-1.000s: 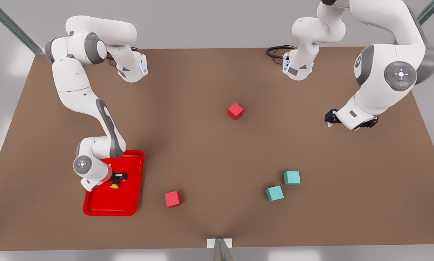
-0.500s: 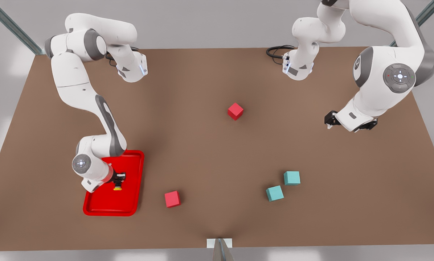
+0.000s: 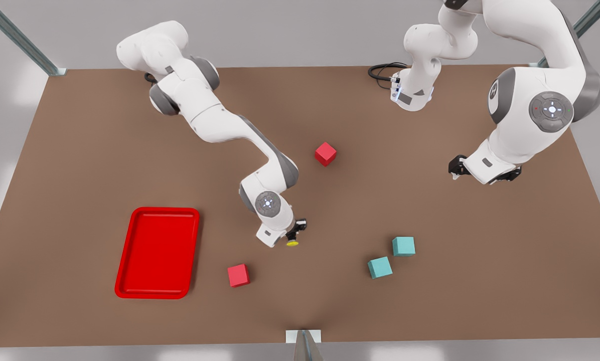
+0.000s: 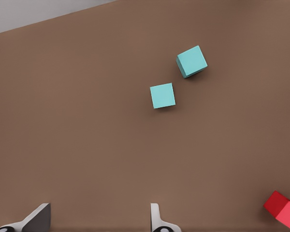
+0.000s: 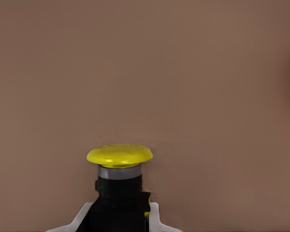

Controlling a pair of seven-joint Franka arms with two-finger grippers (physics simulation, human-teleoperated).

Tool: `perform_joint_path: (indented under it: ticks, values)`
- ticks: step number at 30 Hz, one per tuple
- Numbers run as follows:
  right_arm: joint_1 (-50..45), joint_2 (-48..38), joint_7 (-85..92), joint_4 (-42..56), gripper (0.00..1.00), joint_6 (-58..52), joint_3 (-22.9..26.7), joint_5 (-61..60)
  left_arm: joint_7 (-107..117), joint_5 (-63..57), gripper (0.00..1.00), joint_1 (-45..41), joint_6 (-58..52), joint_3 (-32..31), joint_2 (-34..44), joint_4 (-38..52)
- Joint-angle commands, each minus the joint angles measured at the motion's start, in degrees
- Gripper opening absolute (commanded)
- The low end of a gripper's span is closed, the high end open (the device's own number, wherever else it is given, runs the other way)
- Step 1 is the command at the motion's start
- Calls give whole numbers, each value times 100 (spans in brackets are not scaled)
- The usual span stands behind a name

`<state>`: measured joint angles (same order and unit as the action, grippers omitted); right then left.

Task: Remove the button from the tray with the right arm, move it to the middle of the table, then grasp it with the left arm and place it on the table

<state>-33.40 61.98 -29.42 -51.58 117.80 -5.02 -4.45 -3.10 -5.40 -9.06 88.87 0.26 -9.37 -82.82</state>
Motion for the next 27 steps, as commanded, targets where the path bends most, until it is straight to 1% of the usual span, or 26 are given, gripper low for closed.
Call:
perform_joint_path:
  ticks: [1,4,5,6,7,8,10,11,12,13,14,15,16,17,18,19,20,21,22,23,24,25,27]
  values:
    - [-79,191,-4626,148,39,-99,53,-240,2,-5,100,0,7,0,5,3]
    - [-290,385,-4907,166,40,68,62,-240,2,-5,100,0,43,0,-3,3]
    - [-290,385,-4907,166,42,68,62,-249,2,-5,100,0,43,0,-3,3]
    - [-325,385,-4898,166,62,68,54,-240,2,-5,100,0,43,0,-3,3]
    - [-343,385,-4890,174,98,68,53,-240,2,-5,100,0,43,0,-3,3]
    - [-343,385,-4881,174,100,77,62,-240,2,-5,100,0,51,0,-3,3]
    - [-334,323,-4811,166,100,270,62,-240,2,-14,100,0,87,0,-3,3]
    - [-290,113,-4574,166,100,296,62,-222,2,-5,100,0,87,0,-3,3]
    - [-19,-343,-4284,140,100,235,27,-222,2,-5,100,0,87,0,-3,3]
    - [289,-1055,-3081,43,100,-536,44,-205,29,-14,100,-8,95,0,-3,3]
    - [948,-1653,-1658,52,100,-2092,53,6,142,13,100,-26,87,0,-3,3]
    - [1317,-2531,-102,-71,100,-2997,53,681,1248,170,100,-210,60,-9,-65,12]
    - [1546,-3042,506,-396,100,-3456,45,946,2679,338,100,-675,51,-9,-231,64]
    - [2107,-3674,1410,-1203,100,-3299,18,1043,4830,399,100,-1456,60,-9,-679,257]
    - [2608,-4245,2094,-1888,100,-3194,10,1035,5828,557,100,-2169,182,-9,-1127,328]
    - [3023,-4870,2634,-2724,100,-2859,-8,973,6444,584,100,-2715,709,-9,-1585,346]
    - [3268,-5668,2704,-3838,100,-2369,-8,1008,6779,890,100,-2874,1315,-9,-1910,346]
    - [3270,-5873,2687,-4141,100,-2278,-17,1034,6805,1067,100,-2883,1841,-9,-2120,337]
    - [3304,-5864,2722,-3931,100,-2288,-8,1043,6805,1173,100,-2988,2545,-9,-2402,337]
    - [3322,-5847,2722,-3843,100,-2253,1,1052,6796,1155,100,-2988,2968,-9,-2587,337]
    - [3322,-5672,2678,-3509,100,-2252,18,1017,6744,1147,100,-2988,3416,-9,-2780,328]
    - [3322,-5653,2678,-3535,100,-2419,18,1008,6717,1146,100,-3006,3891,-9,-2965,328]
    - [3313,-5574,2660,-3482,100,-2525,18,1008,6893,1173,100,-2988,4357,-9,-3246,346]
